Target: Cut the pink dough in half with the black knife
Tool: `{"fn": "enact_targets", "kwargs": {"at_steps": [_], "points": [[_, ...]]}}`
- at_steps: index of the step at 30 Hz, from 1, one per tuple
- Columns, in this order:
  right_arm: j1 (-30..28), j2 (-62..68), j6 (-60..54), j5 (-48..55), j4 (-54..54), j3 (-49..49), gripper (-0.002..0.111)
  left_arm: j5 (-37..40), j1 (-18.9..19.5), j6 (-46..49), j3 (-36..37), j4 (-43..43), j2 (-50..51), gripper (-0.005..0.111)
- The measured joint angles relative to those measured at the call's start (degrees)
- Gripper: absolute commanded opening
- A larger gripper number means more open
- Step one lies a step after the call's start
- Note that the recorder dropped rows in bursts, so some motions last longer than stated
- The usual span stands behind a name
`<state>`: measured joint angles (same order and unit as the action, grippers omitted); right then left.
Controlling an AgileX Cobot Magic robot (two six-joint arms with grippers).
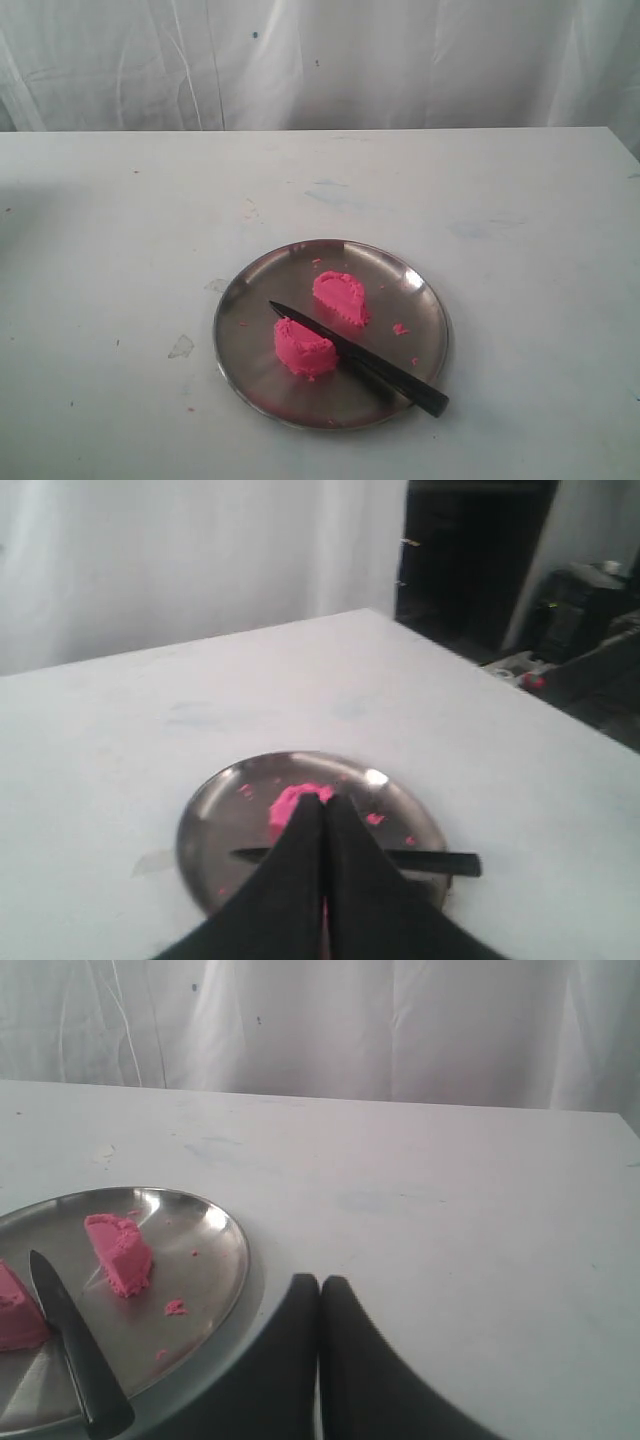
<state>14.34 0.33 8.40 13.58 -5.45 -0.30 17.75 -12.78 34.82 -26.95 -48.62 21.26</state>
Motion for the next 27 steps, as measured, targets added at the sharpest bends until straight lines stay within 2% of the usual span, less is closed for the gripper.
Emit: {"fn": "enact_targets", "kwargs": {"at_steps": [1, 2, 6, 9, 12, 19, 27], "points": [[0.00, 0.00, 0.00, 0.00, 0.00, 0.00, 0.000, -0.52, 0.00, -12.40, 1.30, 12.50, -3.08, 0.000], [0.00, 0.00, 0.00, 0.00, 0.00, 0.00, 0.000, -0.99, 0.00, -20.72, 2.77, 20.81, -5.36, 0.000], [0.00, 0.00, 0.00, 0.00, 0.00, 0.00, 0.000, -5.68, 0.00, -29.88, 7.75, 30.75, -9.85, 0.000], [0.00, 0.00, 0.00, 0.00, 0.00, 0.00, 0.000, -12.37, 0.00, -31.95, 14.14, 32.59, -13.76, 0.000], [0.00, 0.00, 0.00, 0.00, 0.00, 0.00, 0.000, -14.49, 0.00, -33.74, 18.96, 32.95, -16.79, 0.000], [0.00, 0.00, 0.00, 0.00, 0.00, 0.00, 0.000, -14.86, 0.00, -34.30, 26.18, 33.09, -20.73, 0.000], [0.00, 0.00, 0.00, 0.00, 0.00, 0.00, 0.000, -9.10, 0.00, -34.39, 26.63, 36.43, -20.99, 0.000]]}}
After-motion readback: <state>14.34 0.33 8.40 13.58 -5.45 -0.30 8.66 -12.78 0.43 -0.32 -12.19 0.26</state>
